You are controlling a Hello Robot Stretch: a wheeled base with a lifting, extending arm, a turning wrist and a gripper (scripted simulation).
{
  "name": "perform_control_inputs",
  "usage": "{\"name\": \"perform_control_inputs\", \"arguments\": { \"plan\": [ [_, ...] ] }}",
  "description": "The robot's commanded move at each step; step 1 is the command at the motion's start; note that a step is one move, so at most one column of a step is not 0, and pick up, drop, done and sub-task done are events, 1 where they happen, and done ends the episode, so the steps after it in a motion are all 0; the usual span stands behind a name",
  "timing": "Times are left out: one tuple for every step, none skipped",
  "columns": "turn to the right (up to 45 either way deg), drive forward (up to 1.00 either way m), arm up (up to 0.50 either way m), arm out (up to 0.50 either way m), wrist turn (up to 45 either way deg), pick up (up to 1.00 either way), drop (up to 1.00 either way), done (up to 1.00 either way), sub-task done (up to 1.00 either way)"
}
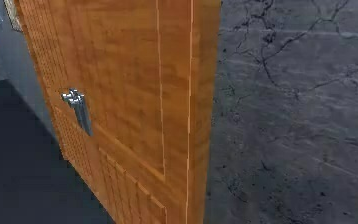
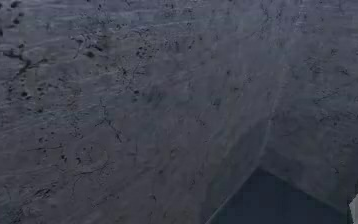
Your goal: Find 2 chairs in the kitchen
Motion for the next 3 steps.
{"name": "perform_control_inputs", "arguments": {
  "plan": [
    [-45.0, 0.0, 0.0, 0.0, 0.0, 0.0, 0.0, 0.0, 0.0],
    [-45.0, 0.0, 0.0, 0.0, 0.0, 0.0, 0.0, 0.0, 0.0],
    [-39.0, 0.0, 0.0, 0.0, 0.0, 0.0, 0.0, 0.0, 0.0]
  ]
}}
